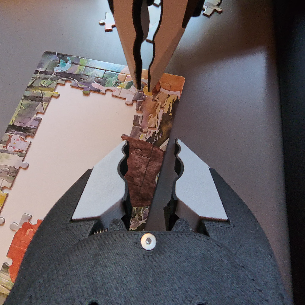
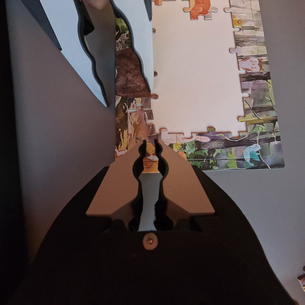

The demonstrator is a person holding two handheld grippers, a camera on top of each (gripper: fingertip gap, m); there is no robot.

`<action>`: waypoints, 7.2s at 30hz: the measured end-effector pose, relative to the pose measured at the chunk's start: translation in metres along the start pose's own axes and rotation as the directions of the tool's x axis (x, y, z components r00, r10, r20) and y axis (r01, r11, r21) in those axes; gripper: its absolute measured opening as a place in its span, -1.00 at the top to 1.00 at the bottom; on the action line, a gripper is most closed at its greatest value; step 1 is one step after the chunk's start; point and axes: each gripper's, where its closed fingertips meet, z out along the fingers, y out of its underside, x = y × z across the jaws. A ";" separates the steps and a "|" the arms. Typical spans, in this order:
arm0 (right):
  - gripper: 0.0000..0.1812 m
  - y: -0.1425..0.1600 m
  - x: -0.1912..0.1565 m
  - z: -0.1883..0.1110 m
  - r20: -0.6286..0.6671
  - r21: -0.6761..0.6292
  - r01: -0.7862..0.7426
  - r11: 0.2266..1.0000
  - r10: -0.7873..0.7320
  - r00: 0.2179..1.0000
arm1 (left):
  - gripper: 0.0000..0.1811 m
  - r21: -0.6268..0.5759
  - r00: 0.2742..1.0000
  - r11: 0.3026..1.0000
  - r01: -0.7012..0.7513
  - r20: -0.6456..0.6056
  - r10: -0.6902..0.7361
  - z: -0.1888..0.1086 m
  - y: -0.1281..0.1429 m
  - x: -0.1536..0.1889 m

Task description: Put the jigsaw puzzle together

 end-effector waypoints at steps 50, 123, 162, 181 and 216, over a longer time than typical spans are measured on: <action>0.74 -0.015 -0.018 0.024 0.133 0.049 -0.020 0.999 0.013 0.991 | 0.51 0.046 0.997 0.997 0.066 -0.039 -0.064 -0.002 0.000 -0.006; 0.99 -0.016 -0.010 0.027 0.183 0.081 -0.189 0.979 0.172 0.968 | 0.97 0.064 0.995 0.994 0.091 -0.048 -0.088 0.000 0.000 -0.011; 1.00 -0.037 -0.024 0.039 0.082 0.079 0.029 0.996 -0.036 0.996 | 1.00 -0.104 0.923 0.940 0.326 0.249 -0.292 -0.050 0.036 -0.054; 1.00 -0.036 -0.024 0.041 0.080 0.095 0.037 0.995 -0.045 0.996 | 1.00 -0.142 0.949 0.938 0.315 0.035 -0.313 -0.031 0.037 -0.020; 1.00 -0.122 -0.036 0.096 0.507 -0.138 -0.668 0.731 0.632 0.587 | 1.00 0.565 0.714 0.809 0.162 0.499 -0.492 -0.153 -0.031 -0.107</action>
